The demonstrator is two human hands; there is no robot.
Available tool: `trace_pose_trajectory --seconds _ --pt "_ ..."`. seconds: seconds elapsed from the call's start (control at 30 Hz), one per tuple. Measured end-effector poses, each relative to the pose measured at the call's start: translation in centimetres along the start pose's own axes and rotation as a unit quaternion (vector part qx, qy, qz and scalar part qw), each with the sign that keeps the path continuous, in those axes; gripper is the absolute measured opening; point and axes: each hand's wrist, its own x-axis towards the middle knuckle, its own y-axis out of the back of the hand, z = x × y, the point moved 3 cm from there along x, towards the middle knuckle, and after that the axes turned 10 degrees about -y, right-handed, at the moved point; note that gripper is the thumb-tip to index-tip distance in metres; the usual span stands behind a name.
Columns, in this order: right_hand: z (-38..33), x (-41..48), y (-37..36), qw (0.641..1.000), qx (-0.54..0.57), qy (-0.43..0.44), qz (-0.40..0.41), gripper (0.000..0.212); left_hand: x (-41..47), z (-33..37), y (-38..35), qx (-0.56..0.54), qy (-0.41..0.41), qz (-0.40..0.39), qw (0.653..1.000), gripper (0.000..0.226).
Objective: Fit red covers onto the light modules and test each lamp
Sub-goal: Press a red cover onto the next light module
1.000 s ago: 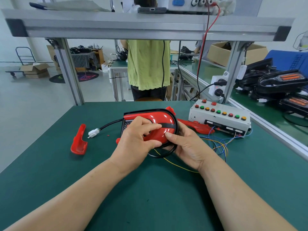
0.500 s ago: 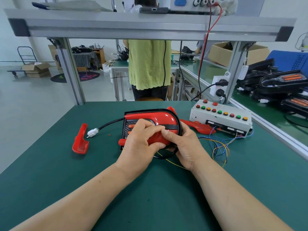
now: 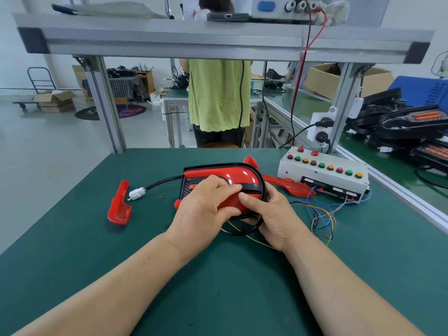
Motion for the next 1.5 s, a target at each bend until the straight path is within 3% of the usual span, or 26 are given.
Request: trace_pose_trajectory --seconds 0.1,0.27,0.5,0.7,0.93,1.13,1.5 --pt "-0.2 0.1 0.5 1.0 0.012 -0.008 0.003 0.05 -0.4 -1.3 0.9 0.002 -0.021 -0.037 0.999 0.051" --pt "-0.3 0.2 0.9 1.0 0.008 -0.027 -0.009 0.054 -0.8 -2.5 1.4 -0.05 -0.017 -0.061 0.997 0.04" --pt "-0.8 0.0 1.2 0.996 0.014 -0.047 -0.072 0.049 -0.7 -1.9 2.0 0.013 -0.106 -0.091 0.99 0.041" --pt "-1.0 0.0 1.2 0.997 0.02 -0.056 -0.052 0.048 -0.8 -1.7 2.3 0.012 -0.128 -0.103 0.986 0.042" --pt "-1.2 0.0 1.2 0.997 0.029 -0.071 -0.013 0.043 -0.9 -2.0 2.0 -0.025 -0.074 -0.088 0.993 0.046" --pt "-1.3 0.0 1.0 0.996 0.063 -0.063 -0.03 0.038 -0.6 -1.7 2.7 -0.008 -0.135 -0.119 0.984 0.048" --pt "-1.4 -0.2 0.8 0.996 0.061 -0.051 -0.031 0.038 -0.8 -1.9 2.5 -0.058 -0.062 -0.096 0.992 0.038"
